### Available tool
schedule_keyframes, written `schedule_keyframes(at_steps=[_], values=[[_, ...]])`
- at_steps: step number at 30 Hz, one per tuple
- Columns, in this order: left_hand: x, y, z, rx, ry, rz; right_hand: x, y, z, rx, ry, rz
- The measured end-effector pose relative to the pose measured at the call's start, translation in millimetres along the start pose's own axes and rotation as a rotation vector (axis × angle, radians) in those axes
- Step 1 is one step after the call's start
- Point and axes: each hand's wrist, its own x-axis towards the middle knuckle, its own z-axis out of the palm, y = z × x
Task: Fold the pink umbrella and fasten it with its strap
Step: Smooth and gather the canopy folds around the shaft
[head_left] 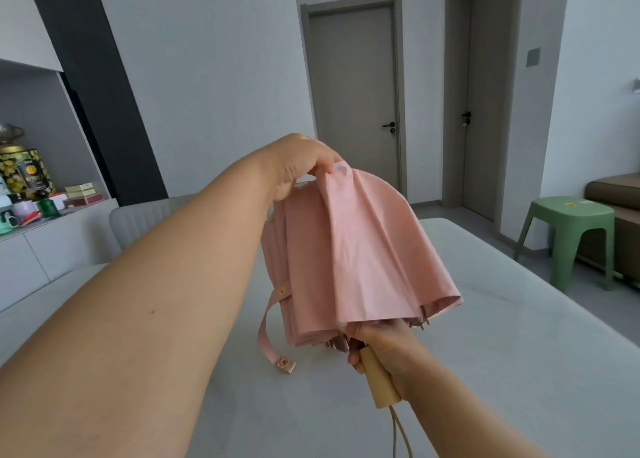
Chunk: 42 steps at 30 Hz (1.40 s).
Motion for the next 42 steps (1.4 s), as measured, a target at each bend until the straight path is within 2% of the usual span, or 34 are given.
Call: schedule_keyframes(at_steps=[3,5,9,10,11,14,16,20,24,26,30,32,42], values=[[-2,1,-3,-0.378,-0.097,-0.012,1,1,0,-0.005,0.007,-0.018],[0,1,-4,-0.419,-0.095,-0.022,2,1,-1,-0.004,0.018,-0.008],[2,1,1,0.274,0.126,0.007,2,0,-1,0.000,0.020,0.001],[1,1,2,0.276,0.130,0.027,1,0,-1,0.005,0.025,0.013],[2,1,2,0.186,0.098,0.047,2,0,-1,0.003,0.025,0.022],[1,-2,1,-0.311,-0.090,0.066,1,0,0,0.003,0.031,0.010],[2,-6,-1,-0.458,-0.122,0.030,1,-1,0,-0.004,0.035,-0.007],[3,-5,0,-0.244,-0.018,-0.043,2,-1,-1,-0.024,0.049,-0.004],[4,-2,-1,-0.301,0.002,-0.020,2,1,1,-0.041,0.070,0.009],[4,1,-2,-0.253,0.024,-0.025,0,0,2,-0.045,0.070,0.007],[1,10,-4,0.273,0.106,-0.078,2,0,0,-0.053,0.085,0.019],[1,11,-7,0.372,0.103,-0.092,3,0,-2,-0.053,0.093,0.024],[14,1,-8,0.349,0.053,0.035,2,1,1,-0.074,0.087,0.031]])
